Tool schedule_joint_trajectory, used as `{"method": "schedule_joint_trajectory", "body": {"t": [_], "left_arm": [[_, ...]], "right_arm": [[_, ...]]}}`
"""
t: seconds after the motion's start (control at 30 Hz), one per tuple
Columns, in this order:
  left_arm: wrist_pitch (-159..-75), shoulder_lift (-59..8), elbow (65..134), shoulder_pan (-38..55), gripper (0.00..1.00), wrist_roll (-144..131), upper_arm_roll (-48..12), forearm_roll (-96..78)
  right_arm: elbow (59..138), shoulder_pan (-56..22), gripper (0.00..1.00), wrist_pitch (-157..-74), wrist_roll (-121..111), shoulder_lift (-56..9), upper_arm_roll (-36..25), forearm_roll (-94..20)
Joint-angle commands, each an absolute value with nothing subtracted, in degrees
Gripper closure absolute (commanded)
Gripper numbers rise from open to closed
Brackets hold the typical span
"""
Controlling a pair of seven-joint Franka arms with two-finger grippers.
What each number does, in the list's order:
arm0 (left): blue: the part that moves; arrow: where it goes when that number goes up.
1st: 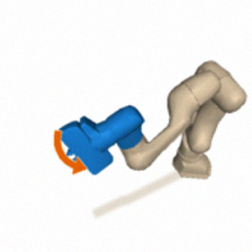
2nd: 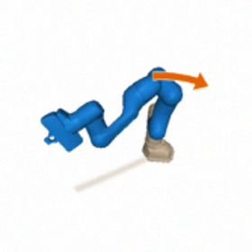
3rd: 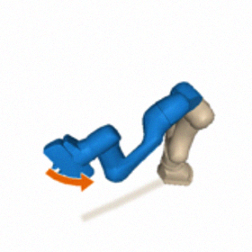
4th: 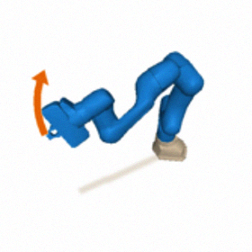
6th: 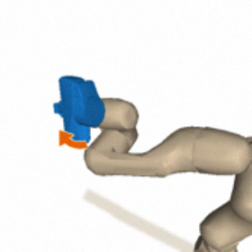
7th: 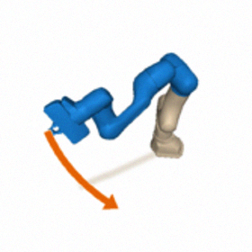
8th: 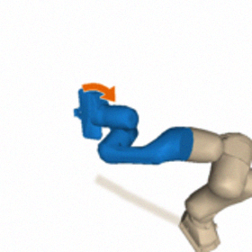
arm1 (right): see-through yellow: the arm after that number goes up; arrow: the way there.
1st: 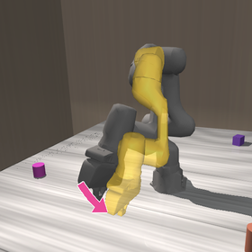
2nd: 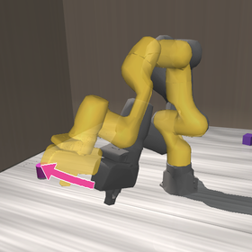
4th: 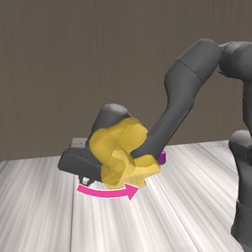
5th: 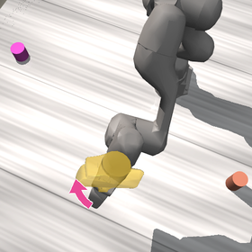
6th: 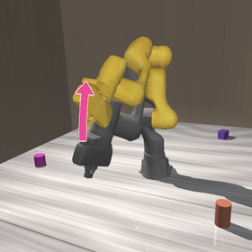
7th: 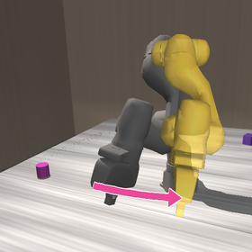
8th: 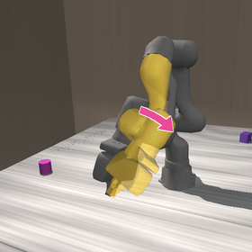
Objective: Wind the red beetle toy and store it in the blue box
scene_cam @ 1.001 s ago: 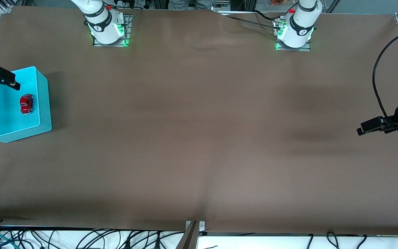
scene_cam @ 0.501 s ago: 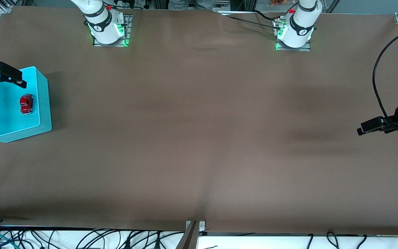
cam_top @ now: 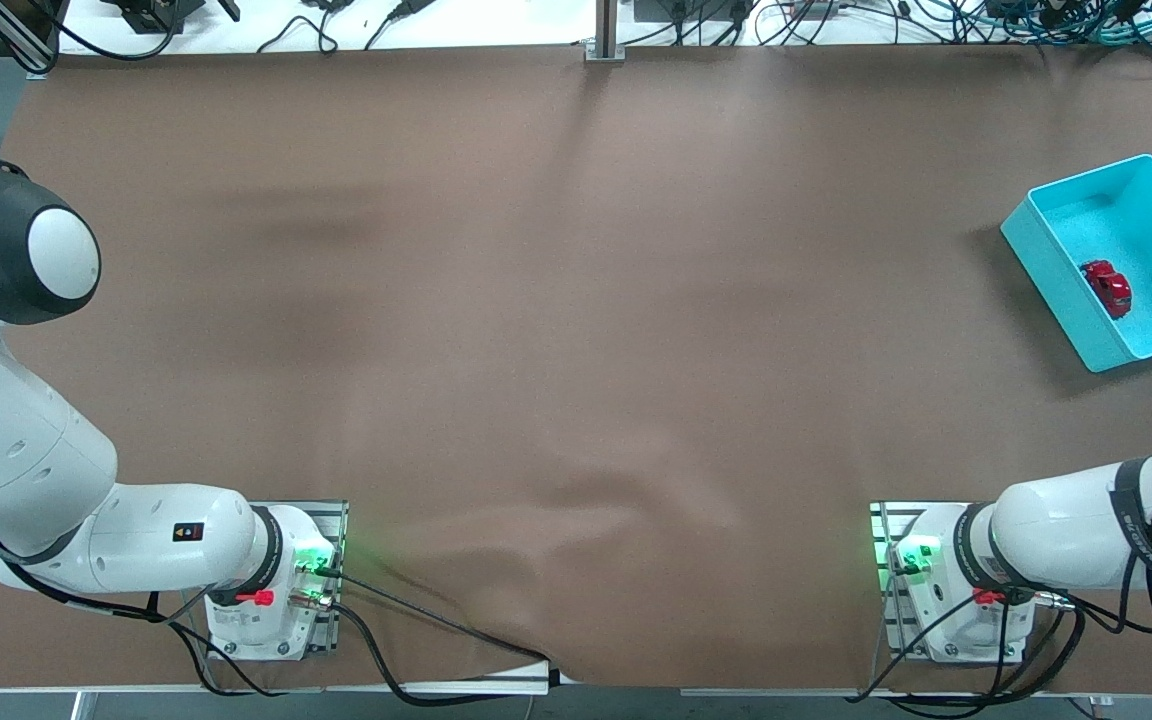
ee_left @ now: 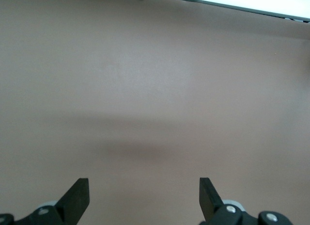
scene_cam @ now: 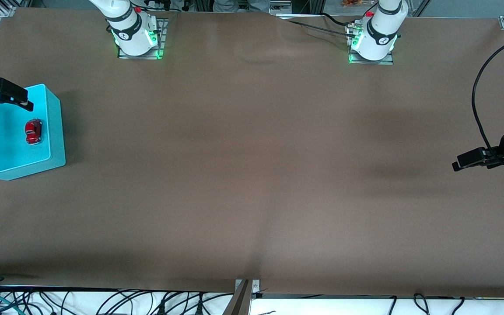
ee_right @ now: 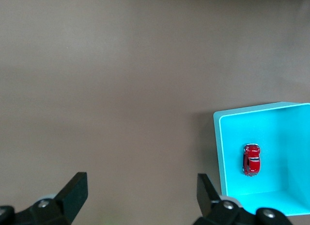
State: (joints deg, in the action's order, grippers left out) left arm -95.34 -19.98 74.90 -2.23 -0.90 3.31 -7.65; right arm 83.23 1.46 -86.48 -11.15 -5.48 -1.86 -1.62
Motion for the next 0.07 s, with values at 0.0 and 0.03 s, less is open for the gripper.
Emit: {"method": "schedule_joint_trajectory", "body": {"t": [0.0,0.03], "left_arm": [[-94.3,-20.0,74.2,-2.4,0.0,-0.2,3.3,-6.5],[-94.3,-20.0,74.2,-2.3,0.0,-0.2,3.3,-6.5]], "right_arm": [[82.3,1.0,0.0,-85.3,-11.8,-5.4,-2.2,-1.6],[82.3,1.0,0.0,-85.4,-11.8,-5.4,-2.2,-1.6]]}}
